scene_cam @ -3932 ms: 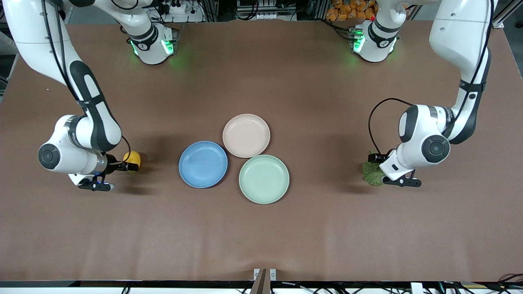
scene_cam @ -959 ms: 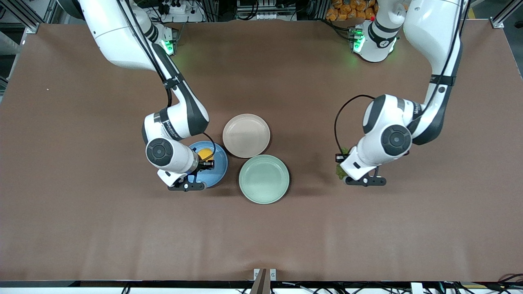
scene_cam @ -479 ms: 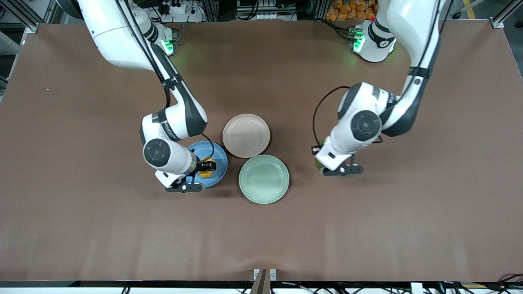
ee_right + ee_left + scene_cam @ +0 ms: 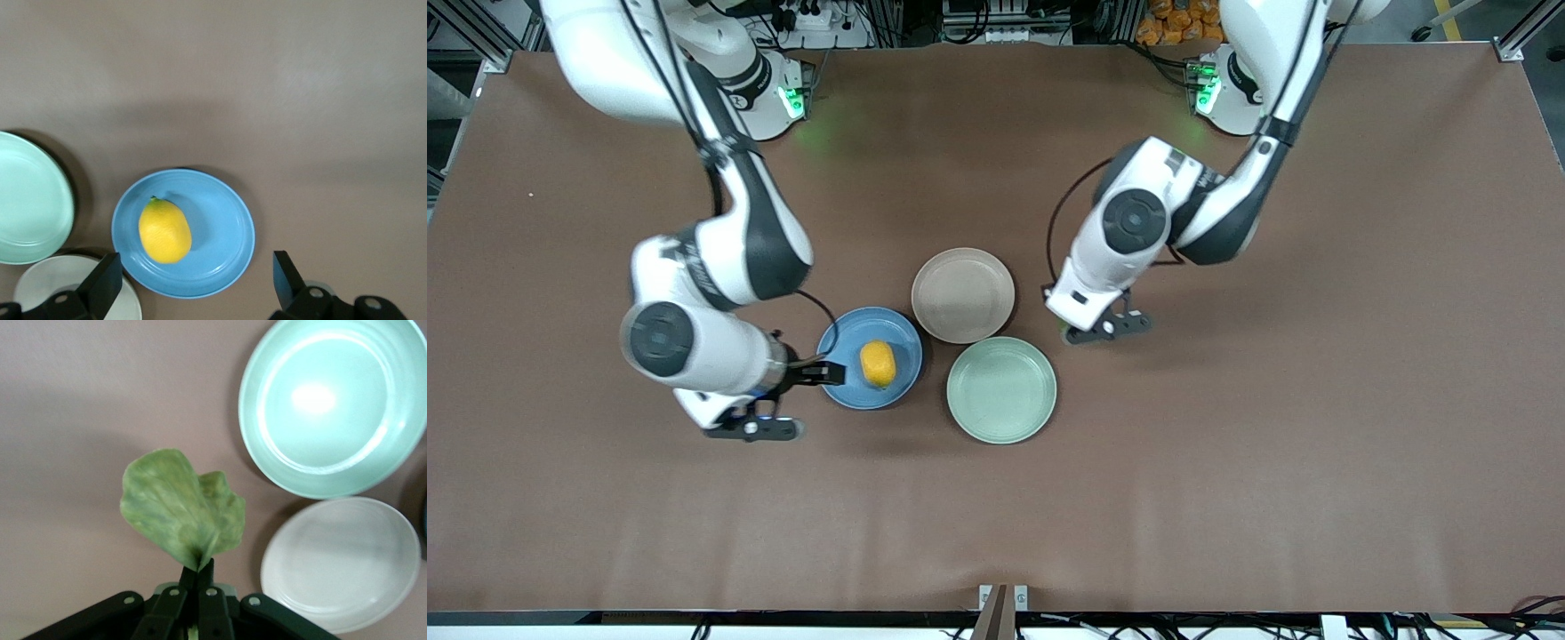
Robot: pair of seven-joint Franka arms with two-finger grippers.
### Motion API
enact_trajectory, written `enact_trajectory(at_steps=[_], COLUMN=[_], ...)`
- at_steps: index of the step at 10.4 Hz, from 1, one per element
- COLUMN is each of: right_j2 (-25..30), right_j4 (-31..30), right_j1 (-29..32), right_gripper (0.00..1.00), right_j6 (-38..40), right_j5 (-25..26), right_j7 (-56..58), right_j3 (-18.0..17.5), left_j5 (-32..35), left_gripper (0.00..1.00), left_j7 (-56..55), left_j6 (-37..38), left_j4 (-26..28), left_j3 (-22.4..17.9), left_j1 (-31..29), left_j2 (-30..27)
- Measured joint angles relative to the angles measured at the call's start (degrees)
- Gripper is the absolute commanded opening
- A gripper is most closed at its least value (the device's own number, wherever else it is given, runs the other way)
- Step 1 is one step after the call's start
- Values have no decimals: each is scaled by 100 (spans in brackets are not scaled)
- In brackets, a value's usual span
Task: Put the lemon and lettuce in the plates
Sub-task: 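Release the lemon and withdraw the right gripper, then lower the lettuce onto the beige plate and open the left gripper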
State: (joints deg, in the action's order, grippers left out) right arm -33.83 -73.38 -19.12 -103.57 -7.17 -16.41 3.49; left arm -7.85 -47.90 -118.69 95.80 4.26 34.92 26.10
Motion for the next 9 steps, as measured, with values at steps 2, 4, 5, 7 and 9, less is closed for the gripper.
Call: enact_trajectory(at_steps=[2, 4, 5, 7, 9], right_j2=[330, 720, 942, 1413, 1869], right_j4=[159, 199, 210, 228, 227], right_j1=[328, 666, 753, 819, 850], right_gripper=[100, 100, 100, 100, 100], right_j6=[303, 814, 1046, 1503, 1976], right_j5=[24, 54, 80, 240, 446], right_j7=[474, 780, 812, 813, 813], right_j3=[13, 17, 17, 18, 18], left_j5=[-169, -321, -337, -338, -339], left_gripper=[0, 0, 0, 0, 0], left_j7=[-596, -1076, -1322, -1707, -2055], left_j6=[-13, -86, -264, -887, -1654], left_j4=[-34, -157, -242, -309, -333], left_j3=[9, 10, 10, 7, 9], left_j1=[372, 666, 795, 1016, 1220], left_j2=[0, 52, 136, 441, 884])
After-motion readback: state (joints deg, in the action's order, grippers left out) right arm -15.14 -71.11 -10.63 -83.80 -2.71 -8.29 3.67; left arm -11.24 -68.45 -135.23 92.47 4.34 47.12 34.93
